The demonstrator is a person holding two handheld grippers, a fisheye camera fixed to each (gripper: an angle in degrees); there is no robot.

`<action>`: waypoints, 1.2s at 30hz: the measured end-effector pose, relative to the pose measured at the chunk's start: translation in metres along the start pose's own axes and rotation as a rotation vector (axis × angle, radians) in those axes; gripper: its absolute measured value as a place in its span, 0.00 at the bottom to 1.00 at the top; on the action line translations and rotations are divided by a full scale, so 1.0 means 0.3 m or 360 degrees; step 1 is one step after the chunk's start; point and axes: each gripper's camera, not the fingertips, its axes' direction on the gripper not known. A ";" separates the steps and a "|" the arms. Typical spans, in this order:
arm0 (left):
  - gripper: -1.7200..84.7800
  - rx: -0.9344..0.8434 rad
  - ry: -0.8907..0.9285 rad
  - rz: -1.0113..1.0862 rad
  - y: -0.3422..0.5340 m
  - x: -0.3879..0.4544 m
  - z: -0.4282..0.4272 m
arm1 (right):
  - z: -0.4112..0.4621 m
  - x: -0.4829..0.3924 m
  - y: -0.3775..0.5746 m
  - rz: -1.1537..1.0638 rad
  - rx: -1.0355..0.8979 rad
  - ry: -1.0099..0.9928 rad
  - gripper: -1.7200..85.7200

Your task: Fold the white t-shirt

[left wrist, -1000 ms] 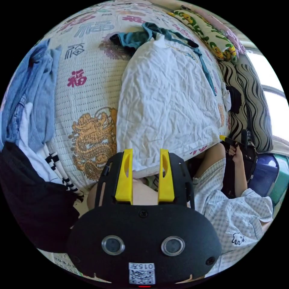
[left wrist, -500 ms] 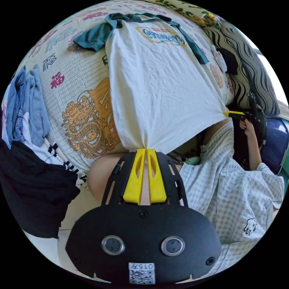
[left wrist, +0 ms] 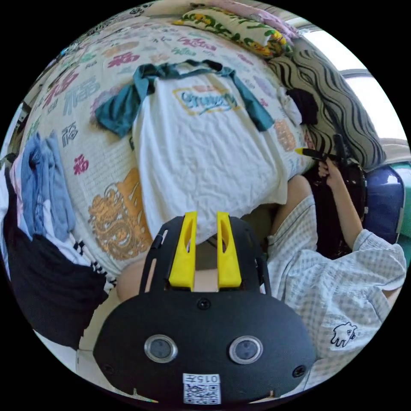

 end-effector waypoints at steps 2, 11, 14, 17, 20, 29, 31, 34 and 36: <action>0.12 0.0103 0.0016 0.0111 -0.123 0.074 0.040 | -0.025 0.034 -0.107 0.0053 0.0009 -0.0045 0.12; 0.14 0.0085 0.0082 0.0423 -0.750 0.358 0.531 | -0.130 0.093 -0.451 -0.0084 -0.0239 -0.0218 0.04; 0.13 0.0103 0.0171 0.0373 -0.840 0.406 0.608 | -0.260 0.111 -0.484 -0.0123 -0.0176 -0.0364 0.02; 0.13 0.0146 0.0201 0.0320 -0.907 0.458 0.622 | -0.477 0.122 -0.551 -0.0140 -0.0009 -0.0347 0.02; 0.12 0.0169 0.0252 0.0287 -1.014 0.501 0.636 | -0.697 0.109 -0.682 -0.0231 0.0112 -0.0073 0.02; 0.07 0.0181 0.0120 0.0340 -1.535 0.608 0.733 | -0.856 0.169 -0.833 -0.0204 -0.0068 0.0210 0.09; 0.06 0.0143 0.0068 0.0392 -1.709 0.629 0.793 | -0.826 0.229 -0.748 -0.0139 -0.0159 0.0065 0.09; 0.05 0.0061 -0.0042 0.0499 -1.916 0.676 0.924 | -0.766 0.260 -0.688 -0.0087 -0.0287 -0.0077 0.11; 0.04 -0.0042 -0.0028 0.0575 -2.018 0.707 1.027 | -0.760 0.250 -0.683 -0.0082 -0.0265 -0.0098 0.10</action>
